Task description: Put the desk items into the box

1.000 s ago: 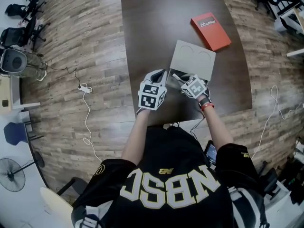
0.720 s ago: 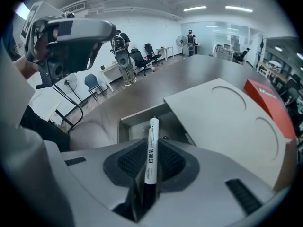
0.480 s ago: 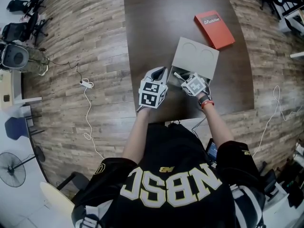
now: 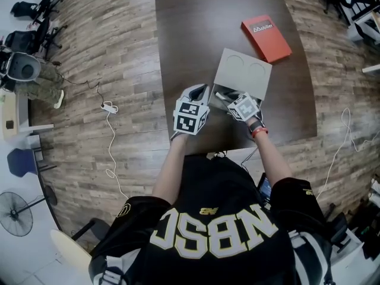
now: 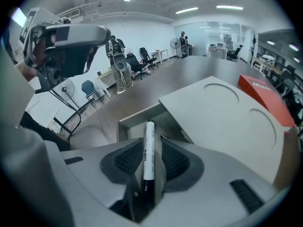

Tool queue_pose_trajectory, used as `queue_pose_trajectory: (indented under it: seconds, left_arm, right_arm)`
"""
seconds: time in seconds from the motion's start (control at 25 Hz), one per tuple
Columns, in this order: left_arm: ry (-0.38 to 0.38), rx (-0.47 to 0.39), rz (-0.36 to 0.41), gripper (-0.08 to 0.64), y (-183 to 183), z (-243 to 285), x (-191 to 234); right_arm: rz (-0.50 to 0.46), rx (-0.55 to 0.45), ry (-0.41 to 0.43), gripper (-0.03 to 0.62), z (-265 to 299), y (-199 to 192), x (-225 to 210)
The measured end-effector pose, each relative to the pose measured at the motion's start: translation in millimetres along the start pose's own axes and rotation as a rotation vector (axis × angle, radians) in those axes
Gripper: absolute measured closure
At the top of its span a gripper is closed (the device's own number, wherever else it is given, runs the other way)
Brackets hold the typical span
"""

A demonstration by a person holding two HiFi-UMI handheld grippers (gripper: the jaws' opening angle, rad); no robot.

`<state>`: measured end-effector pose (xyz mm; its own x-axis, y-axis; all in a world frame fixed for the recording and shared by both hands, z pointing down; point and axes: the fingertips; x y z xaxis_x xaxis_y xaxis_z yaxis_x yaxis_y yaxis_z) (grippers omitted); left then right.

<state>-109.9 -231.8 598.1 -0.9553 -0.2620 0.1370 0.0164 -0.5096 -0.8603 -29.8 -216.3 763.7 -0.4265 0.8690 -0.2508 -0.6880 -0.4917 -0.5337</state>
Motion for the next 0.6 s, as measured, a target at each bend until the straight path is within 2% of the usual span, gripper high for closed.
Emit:
queue_pose_trajectory:
  seconds: [0.2, 0.4, 0.6]
  left_arm:
    - [-0.015, -0.011, 0.017, 0.546, 8, 4, -7]
    - [-0.042, -0.027, 0.037, 0.546, 21, 8, -18]
    - [-0.08, -0.054, 0.059, 0.546, 38, 15, -36]
  right_arm:
    - [0.019, -0.057, -0.031, 0.469, -17, -5, -11]
    - [0.088, -0.14, -0.093, 0.477, -54, -3, -26]
    - [0.109, -0.209, -0.16, 0.497, -97, -1, -36]
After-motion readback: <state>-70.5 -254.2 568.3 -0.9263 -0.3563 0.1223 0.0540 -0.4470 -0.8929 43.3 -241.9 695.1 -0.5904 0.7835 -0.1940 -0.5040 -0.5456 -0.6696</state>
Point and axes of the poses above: the fingertips, and each gripper's own axes: z forward along the fingers, x to its left, y out of its top, and after that the axes turned 5 degrees about y, right-handed
